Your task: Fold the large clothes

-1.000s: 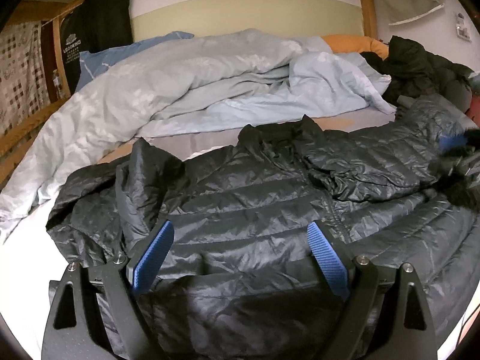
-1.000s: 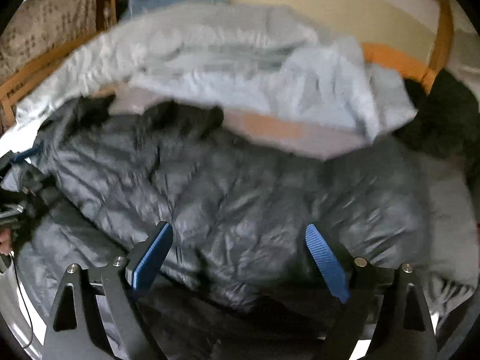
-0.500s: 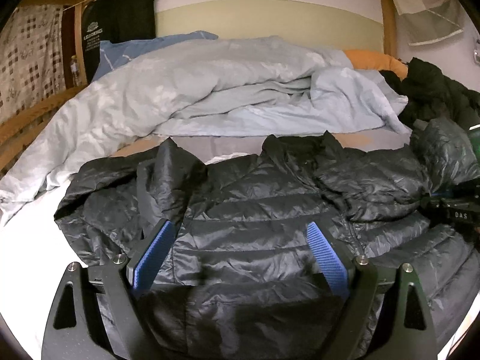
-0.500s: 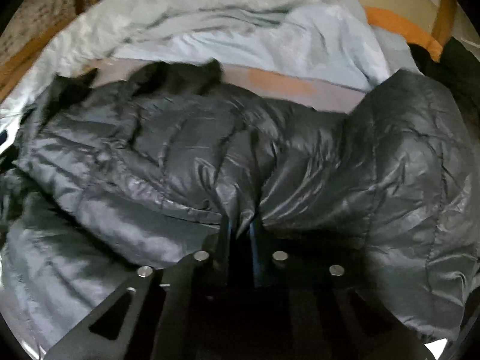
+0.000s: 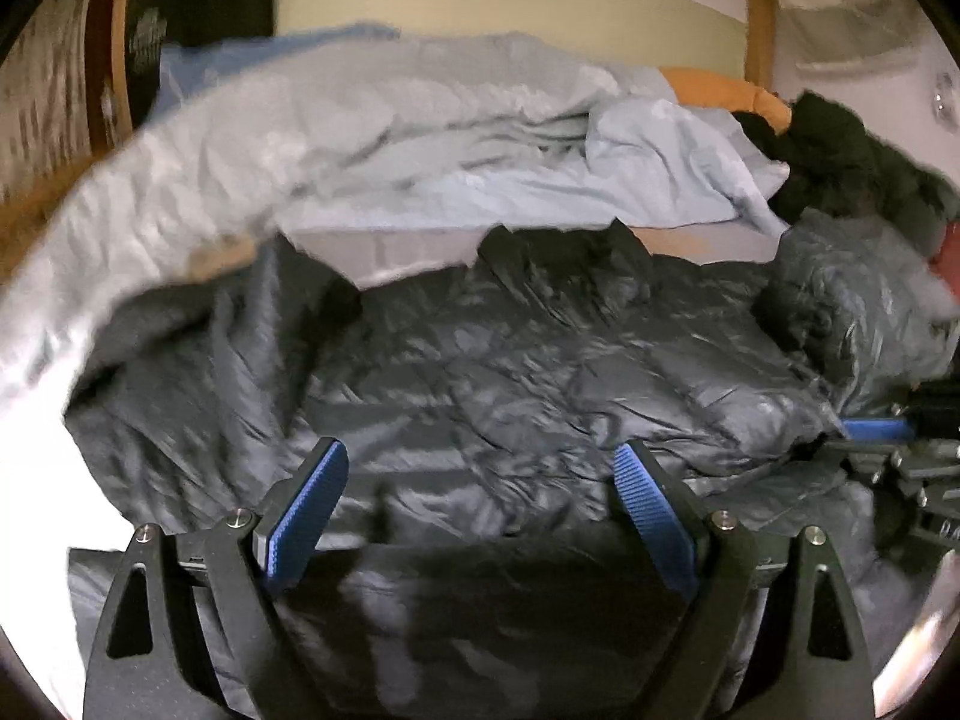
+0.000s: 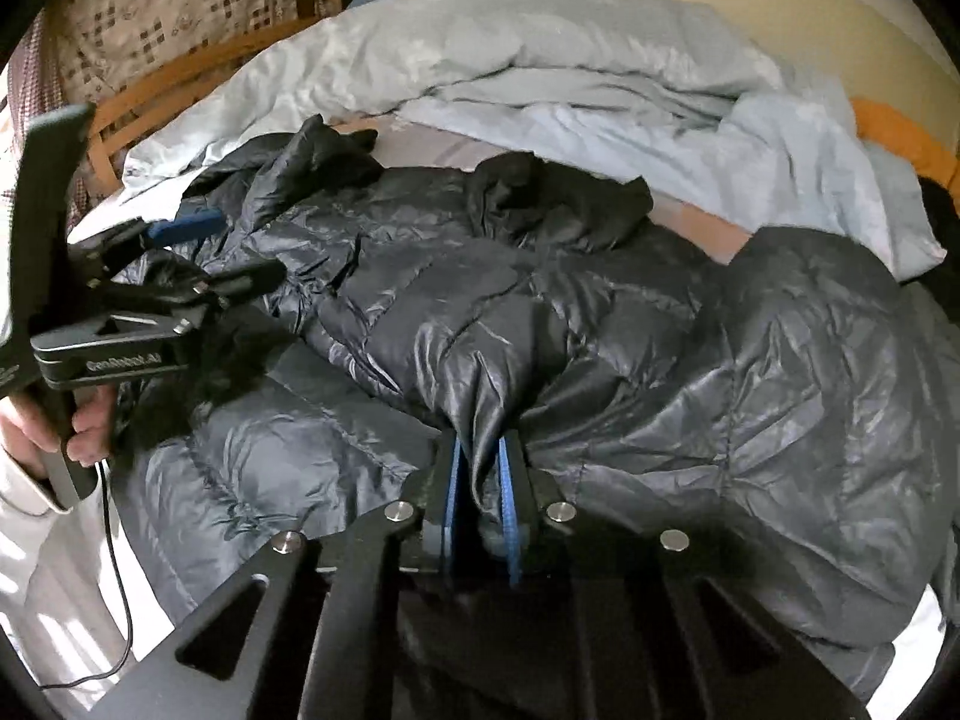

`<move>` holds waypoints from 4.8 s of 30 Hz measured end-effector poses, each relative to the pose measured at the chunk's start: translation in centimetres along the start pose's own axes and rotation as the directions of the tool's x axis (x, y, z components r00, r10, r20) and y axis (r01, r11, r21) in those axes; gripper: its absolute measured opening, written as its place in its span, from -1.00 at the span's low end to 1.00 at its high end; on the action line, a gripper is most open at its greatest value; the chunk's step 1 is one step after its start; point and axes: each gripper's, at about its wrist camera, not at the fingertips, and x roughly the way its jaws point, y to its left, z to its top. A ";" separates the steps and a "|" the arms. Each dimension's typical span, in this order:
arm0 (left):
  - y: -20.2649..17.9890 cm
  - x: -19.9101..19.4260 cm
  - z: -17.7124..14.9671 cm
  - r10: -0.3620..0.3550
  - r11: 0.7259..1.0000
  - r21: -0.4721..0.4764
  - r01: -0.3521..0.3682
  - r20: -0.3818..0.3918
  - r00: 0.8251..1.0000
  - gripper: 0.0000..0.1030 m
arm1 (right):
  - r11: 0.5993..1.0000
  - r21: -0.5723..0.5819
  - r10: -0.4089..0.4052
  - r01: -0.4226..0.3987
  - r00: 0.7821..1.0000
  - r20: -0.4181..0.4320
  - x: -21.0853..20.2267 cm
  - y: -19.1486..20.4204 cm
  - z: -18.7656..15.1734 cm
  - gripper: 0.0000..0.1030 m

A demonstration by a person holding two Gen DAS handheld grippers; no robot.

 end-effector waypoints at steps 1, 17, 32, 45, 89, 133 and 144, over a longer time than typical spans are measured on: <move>0.3 0.3 0.1 -0.033 0.999 -0.036 0.033 -0.007 0.999 0.74 | 1.000 0.014 0.017 -0.017 1.000 0.003 -0.2 -0.2 0.0 -0.53; 2.3 1.5 2.2 0.092 0.994 -0.050 -0.093 -0.033 0.995 -0.93 | 0.978 0.170 -0.150 0.118 0.970 0.192 -5.4 -5.3 0.8 0.23; 6.1 -1.9 2.5 0.229 0.973 -0.022 -0.229 0.044 0.972 -0.91 | 0.902 0.297 -0.276 0.312 0.948 -0.159 1.3 -12.2 -0.8 0.35; 8.8 -4.9 6.8 0.147 0.984 -0.120 -0.135 0.100 0.984 -0.19 | 0.896 0.228 -0.402 0.381 0.914 0.052 -3.3 -9.1 0.3 0.36; 16.4 -2.8 7.3 0.309 0.938 0.071 -0.339 0.271 0.912 -1.00 | 0.819 0.490 -0.431 0.300 0.885 0.179 -7.9 -14.8 -0.1 0.47; 9.6 -5.5 11.1 0.039 0.994 0.084 -0.073 0.351 0.936 -0.95 | 0.920 0.255 -0.337 0.298 0.933 0.125 -4.9 -11.1 1.0 0.47; -2.9 -4.0 4.0 -0.194 0.980 0.072 0.183 0.200 0.960 -0.95 | 0.939 0.342 -0.100 0.044 0.984 0.146 -4.3 -10.1 0.7 0.55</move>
